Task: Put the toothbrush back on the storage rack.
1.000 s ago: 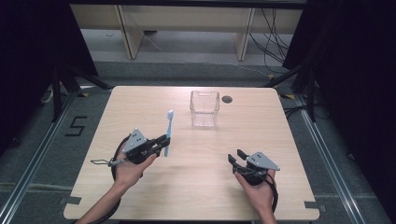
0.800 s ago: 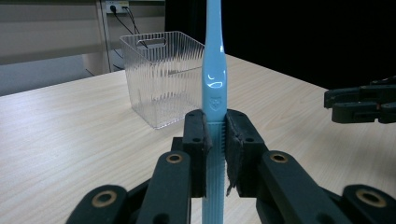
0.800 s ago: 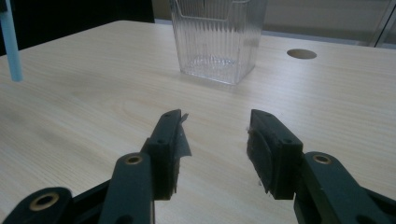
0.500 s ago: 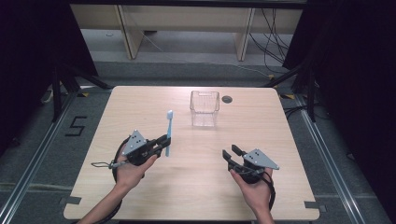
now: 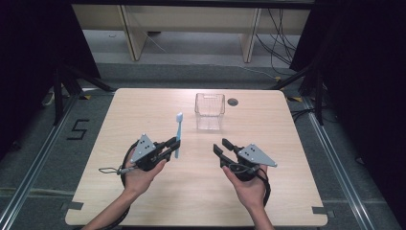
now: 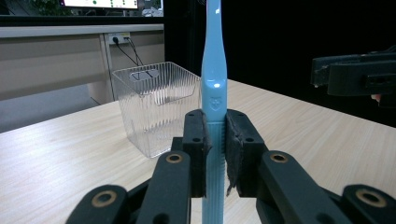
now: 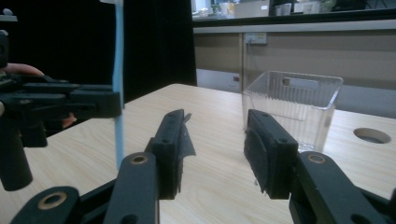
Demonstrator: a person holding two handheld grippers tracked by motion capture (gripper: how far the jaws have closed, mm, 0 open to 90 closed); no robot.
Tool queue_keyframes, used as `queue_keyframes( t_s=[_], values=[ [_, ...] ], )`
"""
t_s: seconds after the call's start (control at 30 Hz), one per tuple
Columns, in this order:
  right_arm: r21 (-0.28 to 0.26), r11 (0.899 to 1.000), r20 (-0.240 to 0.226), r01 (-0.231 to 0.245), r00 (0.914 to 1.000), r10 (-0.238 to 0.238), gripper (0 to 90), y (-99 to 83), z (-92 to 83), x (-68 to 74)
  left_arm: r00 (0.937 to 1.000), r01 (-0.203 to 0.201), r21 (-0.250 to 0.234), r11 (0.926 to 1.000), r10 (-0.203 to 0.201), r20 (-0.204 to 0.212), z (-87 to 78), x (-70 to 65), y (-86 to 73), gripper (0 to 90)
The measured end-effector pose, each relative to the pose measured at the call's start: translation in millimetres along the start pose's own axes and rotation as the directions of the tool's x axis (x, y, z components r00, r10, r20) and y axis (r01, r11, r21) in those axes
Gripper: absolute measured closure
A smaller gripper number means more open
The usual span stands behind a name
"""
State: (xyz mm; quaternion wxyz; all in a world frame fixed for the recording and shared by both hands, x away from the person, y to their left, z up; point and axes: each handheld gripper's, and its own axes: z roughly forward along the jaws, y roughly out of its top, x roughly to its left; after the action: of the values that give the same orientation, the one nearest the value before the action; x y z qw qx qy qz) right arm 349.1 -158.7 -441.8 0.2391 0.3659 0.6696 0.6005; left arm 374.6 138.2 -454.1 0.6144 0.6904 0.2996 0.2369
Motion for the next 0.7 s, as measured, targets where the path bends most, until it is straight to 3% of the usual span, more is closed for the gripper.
queue_keyframes(
  t_s=[0.1, 0.13, 0.17, 0.2, 0.23, 0.27, 0.3, 0.33, 0.37, 0.5, 0.7],
  values=[
    [0.0, 1.0, -0.009, 0.018, 0.9998, -0.018, 58.8, 2.0, 3.4, 2.0, 1.0, -0.003, -0.001, 1.0, 0.003, 0.003, 1.8, -2.4, -0.1, 78.4],
    [-0.003, 1.0, -0.019, -0.002, 0.9998, 0.002, 59.2, 2.7, 7.0, 5.6, 1.0, -0.007, -0.003, 1.0, 0.007, 0.006, 3.4, -4.9, -0.1, 78.4],
    [-0.011, 1.0, -0.017, 0.022, 0.9996, -0.022, 59.5, 3.5, 8.8, 5.4, 0.9999, -0.012, -0.003, 0.9999, 0.012, 0.008, 4.1, -5.9, 0.1, 78.4],
    [-0.006, 1.0, -0.031, 0.005, 0.9995, -0.005, 59.8, 3.9, 10.1, 7.3, 0.9999, -0.011, -0.004, 0.9999, 0.011, 0.01, 4.8, -7.2, 0.2, 78.4],
    [-0.013, 1.0, -0.026, 0.022, 0.9994, -0.023, 60.0, 4.9, 11.7, 7.3, 0.9998, -0.014, -0.004, 0.9999, 0.014, 0.013, 5.5, -8.2, 0.4, 78.4],
    [-0.013, 1.0, -0.035, 0.0, 0.9994, 0.0, 60.1, 5.0, 13.5, 9.7, 0.9998, -0.015, -0.004, 0.9999, 0.015, 0.014, 6.2, -9.4, 0.6, 78.4],
    [0.001, 1.0, -0.038, 0.003, 0.9993, -0.003, 60.2, 6.2, 13.6, 10.6, 0.9998, -0.013, -0.006, 0.9999, 0.013, 0.015, 7.1, -10.8, 0.7, 78.4],
    [-0.02, 1.0, -0.037, 0.021, 0.9991, -0.022, 60.3, 6.6, 16.0, 10.1, 0.9997, -0.019, -0.005, 0.9998, 0.019, 0.019, 7.6, -11.5, 1.0, 78.5],
    [-0.013, 1.0, -0.05, 0.002, 0.9987, -0.003, 60.4, 7.0, 17.2, 12.3, 0.9995, -0.023, -0.007, 0.9997, 0.023, 0.021, 8.4, -12.4, 1.2, 78.5],
    [-0.031, 0.999, -0.046, 0.018, 0.9987, -0.02, 60.6, 8.5, 20.5, 13.6, 0.9992, -0.028, -0.007, 0.9996, 0.028, 0.027, 11.2, -15.7, 1.0, 78.4],
    [-0.029, 1.0, -0.057, 0.002, 0.9984, -0.004, 60.8, 14.3, 23.0, 18.6, 0.999, -0.032, -0.003, 0.9995, 0.033, 0.031, 13.3, -18.6, -0.7, 78.4]
  ],
)
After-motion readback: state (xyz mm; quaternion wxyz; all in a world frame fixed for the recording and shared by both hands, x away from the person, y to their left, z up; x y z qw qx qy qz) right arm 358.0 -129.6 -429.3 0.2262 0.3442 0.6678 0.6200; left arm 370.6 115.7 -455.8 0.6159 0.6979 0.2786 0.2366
